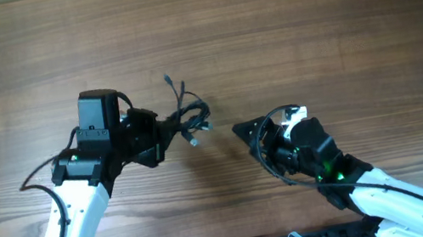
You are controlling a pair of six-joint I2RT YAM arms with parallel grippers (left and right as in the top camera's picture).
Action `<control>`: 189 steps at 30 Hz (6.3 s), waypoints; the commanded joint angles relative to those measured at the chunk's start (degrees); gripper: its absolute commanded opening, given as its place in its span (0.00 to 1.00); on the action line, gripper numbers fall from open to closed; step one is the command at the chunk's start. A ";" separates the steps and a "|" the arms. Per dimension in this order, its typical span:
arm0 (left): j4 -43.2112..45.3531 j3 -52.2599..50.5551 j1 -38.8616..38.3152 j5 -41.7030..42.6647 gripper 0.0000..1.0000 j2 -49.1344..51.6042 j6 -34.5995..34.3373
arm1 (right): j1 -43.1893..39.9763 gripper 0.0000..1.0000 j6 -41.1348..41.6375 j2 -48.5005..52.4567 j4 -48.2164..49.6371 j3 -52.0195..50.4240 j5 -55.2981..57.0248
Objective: Untangle cables
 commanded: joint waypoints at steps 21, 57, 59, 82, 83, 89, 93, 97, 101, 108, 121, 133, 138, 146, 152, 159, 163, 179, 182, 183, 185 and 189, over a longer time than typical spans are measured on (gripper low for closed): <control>0.98 0.92 -4.09 15.39 0.04 -1.05 -17.38 | 3.82 0.71 15.13 7.30 14.51 -0.28 1.84; 8.66 0.90 -4.61 14.71 0.04 -1.05 -8.70 | -4.92 0.86 3.45 7.32 14.69 -0.31 -5.75; 6.82 0.90 -4.61 14.71 0.04 -1.05 -12.15 | -4.66 0.86 3.39 7.32 18.14 -0.31 -6.16; 11.41 0.90 -2.82 22.43 0.04 -1.05 -20.52 | 3.98 0.89 -1.92 7.32 2.75 -0.35 0.37; 11.39 0.90 -2.36 22.43 0.04 -1.05 -18.27 | 3.37 0.91 -3.98 7.32 1.81 -0.37 0.04; 11.45 0.90 0.46 20.90 0.04 -1.05 11.39 | -1.66 1.00 -14.12 5.64 1.62 -0.37 -2.56; 10.54 0.90 0.68 19.82 0.05 -1.05 36.59 | -6.97 1.00 -17.75 3.30 1.60 -0.37 -8.50; 6.58 0.90 0.68 14.27 0.04 -1.05 50.45 | -13.90 1.00 -18.27 1.16 3.87 -0.37 -20.28; 4.70 0.90 -0.85 8.26 0.04 -1.05 58.51 | -16.81 1.00 -22.62 1.05 13.84 -0.37 -33.90; 5.05 0.90 -7.06 7.93 0.04 -1.05 70.34 | -15.23 0.96 -20.96 1.11 18.43 -0.37 -40.44; 4.70 0.90 -13.62 7.67 0.04 -1.05 77.46 | -12.63 0.45 -21.09 1.55 16.61 -0.37 -35.23; -2.97 0.90 -14.03 18.45 0.04 -1.05 94.12 | -12.63 0.53 -32.83 1.55 16.61 -0.37 -34.86; -2.29 0.90 -14.03 20.35 0.04 -1.05 95.23 | -12.61 0.46 -32.92 1.55 16.59 -0.37 -36.39; -2.27 0.90 -14.03 20.31 0.10 -1.05 95.21 | -12.63 0.15 -32.98 1.53 16.70 -0.37 -36.98; -0.92 0.90 -13.97 19.15 0.89 -1.05 92.02 | -12.63 0.04 -27.85 1.53 16.81 -0.37 -31.28; 6.19 0.90 -13.97 6.14 1.00 -1.03 66.20 | -12.63 0.04 -16.92 1.53 16.57 -0.37 -16.41; 7.21 0.90 -13.97 -2.36 1.00 -1.01 39.26 | -12.61 0.04 -9.55 1.55 16.61 -0.37 -10.47; 9.64 0.90 -19.69 -4.72 0.64 5.77 -2.86 | -7.50 0.04 -5.57 1.55 15.91 -0.37 -2.14; 11.19 0.90 -21.42 -6.14 0.64 7.15 -4.07 | -7.50 0.04 -5.55 1.55 14.40 -0.37 -2.16; 12.09 0.90 -21.97 -6.58 0.64 7.37 -4.04 | -7.50 0.04 -5.57 1.55 13.79 -0.37 -2.19; 12.83 0.90 -22.97 -8.17 0.64 7.61 -4.07 | -7.50 0.04 -5.53 1.55 13.33 -0.37 -2.21; 12.72 0.90 -24.63 -11.10 0.64 8.28 -4.04 | -7.50 0.04 -1.09 1.55 13.33 -0.37 -3.06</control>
